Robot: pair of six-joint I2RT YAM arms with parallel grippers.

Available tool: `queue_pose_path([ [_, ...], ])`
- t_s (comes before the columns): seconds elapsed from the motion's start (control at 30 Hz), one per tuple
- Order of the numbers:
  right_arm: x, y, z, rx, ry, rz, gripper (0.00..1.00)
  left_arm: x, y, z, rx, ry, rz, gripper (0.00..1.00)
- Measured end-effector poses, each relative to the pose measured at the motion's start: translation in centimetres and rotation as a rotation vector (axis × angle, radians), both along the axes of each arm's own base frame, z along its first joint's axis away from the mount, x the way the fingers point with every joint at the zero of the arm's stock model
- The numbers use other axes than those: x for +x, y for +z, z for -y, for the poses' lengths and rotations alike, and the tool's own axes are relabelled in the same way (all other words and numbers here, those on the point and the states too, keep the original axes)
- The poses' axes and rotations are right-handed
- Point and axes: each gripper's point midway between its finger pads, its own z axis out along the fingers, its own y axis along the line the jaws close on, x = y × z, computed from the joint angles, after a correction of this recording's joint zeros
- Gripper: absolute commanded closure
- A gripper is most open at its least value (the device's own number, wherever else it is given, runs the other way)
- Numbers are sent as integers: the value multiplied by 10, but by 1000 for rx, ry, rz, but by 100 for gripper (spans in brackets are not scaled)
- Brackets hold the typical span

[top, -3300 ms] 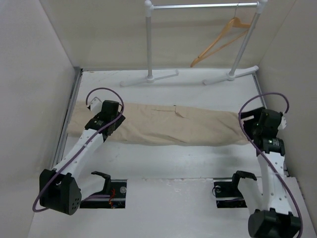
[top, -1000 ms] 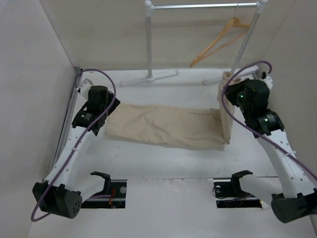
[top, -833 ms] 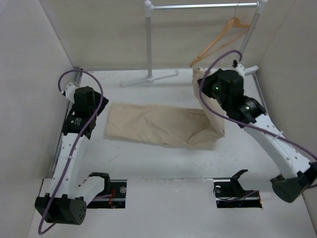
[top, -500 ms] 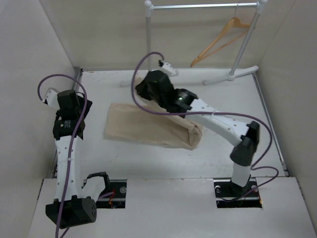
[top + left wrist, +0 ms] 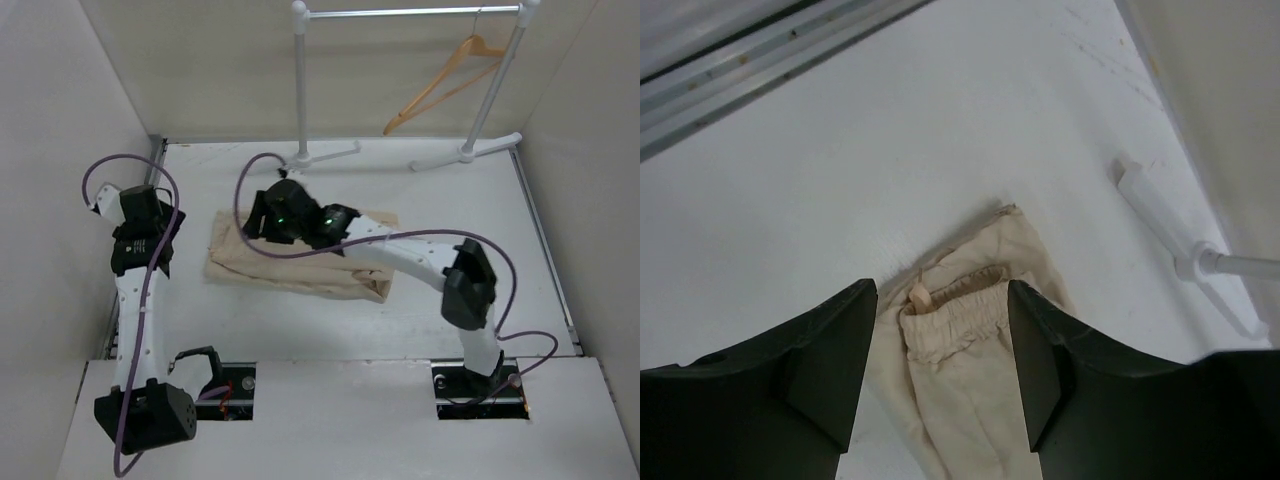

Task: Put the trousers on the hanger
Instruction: Fold the trousers at the center of the board.

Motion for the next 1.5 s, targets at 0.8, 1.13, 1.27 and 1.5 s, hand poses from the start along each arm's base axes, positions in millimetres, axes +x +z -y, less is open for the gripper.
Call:
queue_pose_path([
  [0.8,-23,-95,319,-133,-286,-188,51,65,-143,267,5,-728,-316,54],
  [1.13,-36,-96,319,-161,-292,-180,53,95,-62,426,-92,-1060,-103,55],
  [1.27,-38,-127,325,-257,-297,-251,59,86,-77,455,-102,-1143,-137,55],
  [1.5,-55,-134,315,-306,-251,-267,80,61,-103,474,-108,-1214,-221,55],
])
